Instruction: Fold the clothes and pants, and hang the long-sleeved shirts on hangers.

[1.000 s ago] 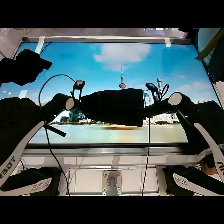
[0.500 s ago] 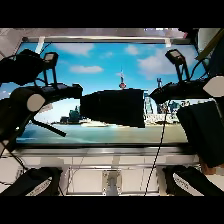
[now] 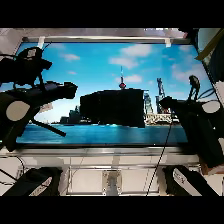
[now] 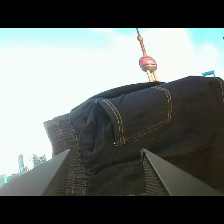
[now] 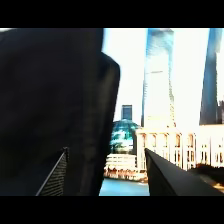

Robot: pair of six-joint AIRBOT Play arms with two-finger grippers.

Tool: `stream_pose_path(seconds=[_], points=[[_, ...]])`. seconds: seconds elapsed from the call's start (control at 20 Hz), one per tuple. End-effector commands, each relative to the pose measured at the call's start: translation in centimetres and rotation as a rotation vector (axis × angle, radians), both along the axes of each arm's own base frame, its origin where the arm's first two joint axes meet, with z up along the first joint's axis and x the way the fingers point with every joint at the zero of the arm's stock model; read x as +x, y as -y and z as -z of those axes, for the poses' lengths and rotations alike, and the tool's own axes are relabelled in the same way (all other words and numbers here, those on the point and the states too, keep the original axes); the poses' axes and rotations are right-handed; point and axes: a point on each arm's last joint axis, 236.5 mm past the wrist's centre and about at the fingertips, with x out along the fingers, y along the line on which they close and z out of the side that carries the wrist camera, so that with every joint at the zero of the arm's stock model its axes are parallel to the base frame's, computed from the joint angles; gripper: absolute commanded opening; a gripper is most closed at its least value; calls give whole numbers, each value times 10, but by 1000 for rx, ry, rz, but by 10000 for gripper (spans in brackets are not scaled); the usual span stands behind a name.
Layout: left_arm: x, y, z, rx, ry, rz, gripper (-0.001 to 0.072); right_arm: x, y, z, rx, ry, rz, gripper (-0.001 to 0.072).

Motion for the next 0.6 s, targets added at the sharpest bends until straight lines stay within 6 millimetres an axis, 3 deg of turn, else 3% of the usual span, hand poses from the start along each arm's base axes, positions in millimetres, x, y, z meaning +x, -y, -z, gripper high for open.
stream_pose_path(seconds=[0.0, 0.15, 0.25, 0.4, 0.55], points=[[-2, -1, 0, -32, -18, -28, 523, -8, 14, 54, 289, -49, 180, 560], [-2, -1, 0, -39, -21, -34, 522, -1, -25, 50, 628, -67, 7, 575], [-2, -1, 0, -53, -28, -45, 484, 14, -32, 65, 727, -115, -1, 700], [-2, -1, 0, -67, -34, -56, 484, 28, -59, 84, 706, -170, -78, 701], [-2, -1, 0, -67, -34, -56, 484, 43, -62, 113, 526, -269, -37, 700]])
